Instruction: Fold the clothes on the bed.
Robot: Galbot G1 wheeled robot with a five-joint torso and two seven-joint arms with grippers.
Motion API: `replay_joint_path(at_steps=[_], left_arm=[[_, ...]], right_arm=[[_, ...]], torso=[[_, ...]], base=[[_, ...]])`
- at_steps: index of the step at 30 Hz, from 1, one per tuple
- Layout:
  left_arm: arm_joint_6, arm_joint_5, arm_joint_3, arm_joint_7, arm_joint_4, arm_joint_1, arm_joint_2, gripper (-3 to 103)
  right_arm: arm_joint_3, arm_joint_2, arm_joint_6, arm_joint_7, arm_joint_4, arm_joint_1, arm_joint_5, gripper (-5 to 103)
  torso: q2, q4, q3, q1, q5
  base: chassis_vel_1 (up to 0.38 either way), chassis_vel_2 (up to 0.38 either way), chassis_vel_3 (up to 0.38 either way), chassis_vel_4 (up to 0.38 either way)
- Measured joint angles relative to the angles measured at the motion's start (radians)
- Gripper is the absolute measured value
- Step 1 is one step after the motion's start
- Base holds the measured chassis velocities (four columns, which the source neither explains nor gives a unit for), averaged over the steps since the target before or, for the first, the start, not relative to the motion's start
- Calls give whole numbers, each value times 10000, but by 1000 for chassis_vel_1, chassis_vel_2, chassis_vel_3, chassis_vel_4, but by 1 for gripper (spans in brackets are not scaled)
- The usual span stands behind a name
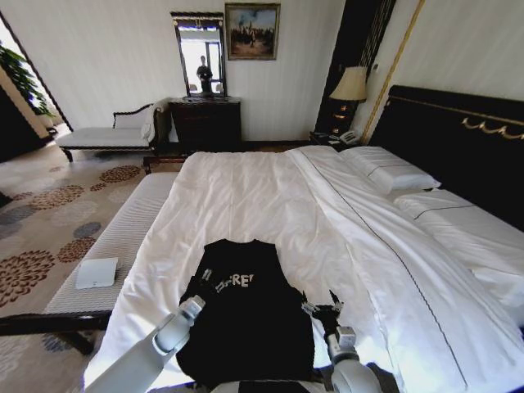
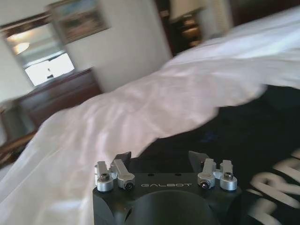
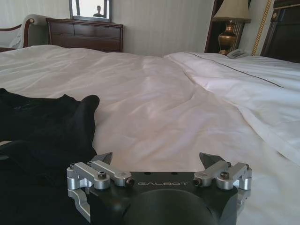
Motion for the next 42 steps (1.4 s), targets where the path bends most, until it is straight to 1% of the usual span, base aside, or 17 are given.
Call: replay_joint_path(at_steps=[1,2,5,7,8,13,19,26,28,31,32,34,35,36,37,41,42], left_arm=[[0,0,0,0,0,0,0,72],[148,-506,-166,-212,228,-188,-148,78],[292,-1240,-356,-468,891,-702,-575,93],[308,-1344,-360,-480,1069,-820,-661,93],[334,-1481,-330,-484,1380,-1015,-769,97],[340,-1608,-108,-385,1989,-1422,-983,103],[355,-1931,152,-212,2601,-1901,-1207,99],[347,-1921,280,-92,2859,-2107,-1291,97],[346,-1909,280,-77,2880,-2108,-1290,94],[343,-1772,279,57,3057,-2127,-1283,79],[343,-1772,279,57,3057,-2127,-1283,79],[344,-1759,288,89,3216,-2204,-1311,68],[344,-1750,309,106,3315,-2268,-1332,68],[342,-1735,332,138,3401,-2323,-1349,62],[342,-1735,332,138,3401,-2323,-1349,62],[252,-1649,373,243,3871,-2580,-1527,41],[252,-1649,373,243,3871,-2580,-1527,41]], right_arm=[[0,0,0,0,0,0,0,100],[-17,15,1,-5,-3,3,-18,100],[-38,39,2,-11,-1,2,-48,100],[-35,38,2,-11,10,-11,-53,100],[-9,30,2,-13,44,-46,-54,100],[88,11,3,-14,168,-115,-35,100],[155,-29,4,-15,248,-168,1,100],[176,-59,-7,-6,258,-150,46,100],[183,-69,-10,1,258,-150,52,100],[186,-88,-12,6,247,-130,70,100],[186,-88,-12,6,247,-130,70,100],[186,-89,-16,10,248,-126,81,100],[186,-91,-17,11,251,-133,84,100],[188,-93,-18,12,256,-146,84,100],[188,-93,-18,12,256,-146,84,100],[246,-72,-18,14,304,-192,86,100],[246,-72,-18,14,304,-192,86,100]], torso=[[0,0,0,0,0],[0,0,0,0,2],[-1,0,0,0,-1],[-2,-1,1,0,1],[-2,-1,1,0,1],[-2,0,1,0,0],[-2,-1,1,0,1],[-2,-1,1,0,1],[-1,0,1,0,0],[-2,0,1,0,0],[-2,0,1,0,0],[-1,0,0,0,1],[-1,1,1,0,1],[-1,0,0,0,0],[-1,0,0,0,0],[-1,-1,1,0,0],[-1,-1,1,0,0]], base=[[0,0,0,0],[0,0,0,0],[0,0,0,0],[0,0,0,0],[0,0,0,0],[0,0,0,0],[0,0,0,0],[0,0,0,0],[0,0,0,0],[0,0,0,0],[0,0,0,0],[0,0,0,0],[0,0,0,0],[0,0,0,0],[0,0,0,0],[0,0,0,0],[0,0,0,0]])
